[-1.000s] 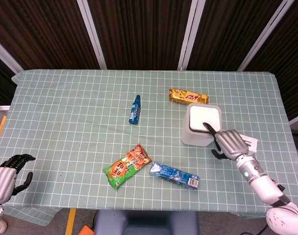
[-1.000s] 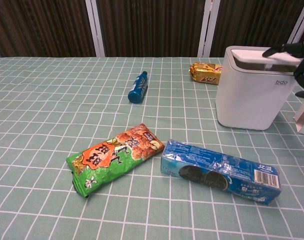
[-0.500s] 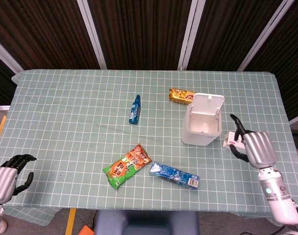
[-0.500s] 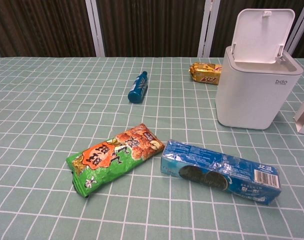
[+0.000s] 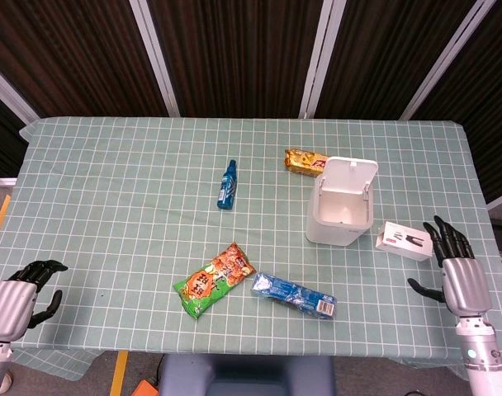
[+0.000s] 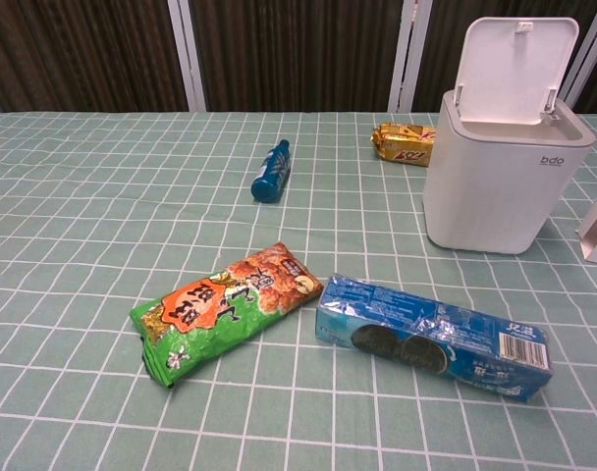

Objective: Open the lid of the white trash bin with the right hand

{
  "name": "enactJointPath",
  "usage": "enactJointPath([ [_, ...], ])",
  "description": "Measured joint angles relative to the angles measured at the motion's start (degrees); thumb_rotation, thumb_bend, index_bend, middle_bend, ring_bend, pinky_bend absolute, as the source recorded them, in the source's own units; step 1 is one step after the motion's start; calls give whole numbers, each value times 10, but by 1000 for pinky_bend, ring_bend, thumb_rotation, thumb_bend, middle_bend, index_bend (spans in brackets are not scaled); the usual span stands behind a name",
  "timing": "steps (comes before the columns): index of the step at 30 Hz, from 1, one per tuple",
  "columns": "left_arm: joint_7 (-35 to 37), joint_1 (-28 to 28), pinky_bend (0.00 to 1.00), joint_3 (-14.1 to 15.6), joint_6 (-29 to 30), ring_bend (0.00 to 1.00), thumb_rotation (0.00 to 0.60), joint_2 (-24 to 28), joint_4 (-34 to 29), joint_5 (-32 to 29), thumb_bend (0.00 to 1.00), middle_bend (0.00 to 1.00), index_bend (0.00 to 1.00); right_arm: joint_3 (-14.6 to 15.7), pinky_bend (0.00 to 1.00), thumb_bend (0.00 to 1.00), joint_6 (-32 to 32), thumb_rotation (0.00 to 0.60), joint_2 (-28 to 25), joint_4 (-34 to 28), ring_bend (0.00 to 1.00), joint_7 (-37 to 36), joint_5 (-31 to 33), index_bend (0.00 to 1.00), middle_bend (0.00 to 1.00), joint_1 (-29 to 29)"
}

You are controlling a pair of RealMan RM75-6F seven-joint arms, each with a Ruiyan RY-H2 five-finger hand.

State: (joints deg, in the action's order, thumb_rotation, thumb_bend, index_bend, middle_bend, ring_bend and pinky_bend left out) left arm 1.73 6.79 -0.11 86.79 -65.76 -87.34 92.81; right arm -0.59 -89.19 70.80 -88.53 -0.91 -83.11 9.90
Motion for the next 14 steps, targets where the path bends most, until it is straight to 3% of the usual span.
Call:
enactJointPath([
  [14, 4, 0, 457, 0, 6, 260, 600, -1, 3, 2, 469, 290, 323, -1, 213, 121, 22, 600, 12, 14, 0, 16, -24, 0, 0, -10],
])
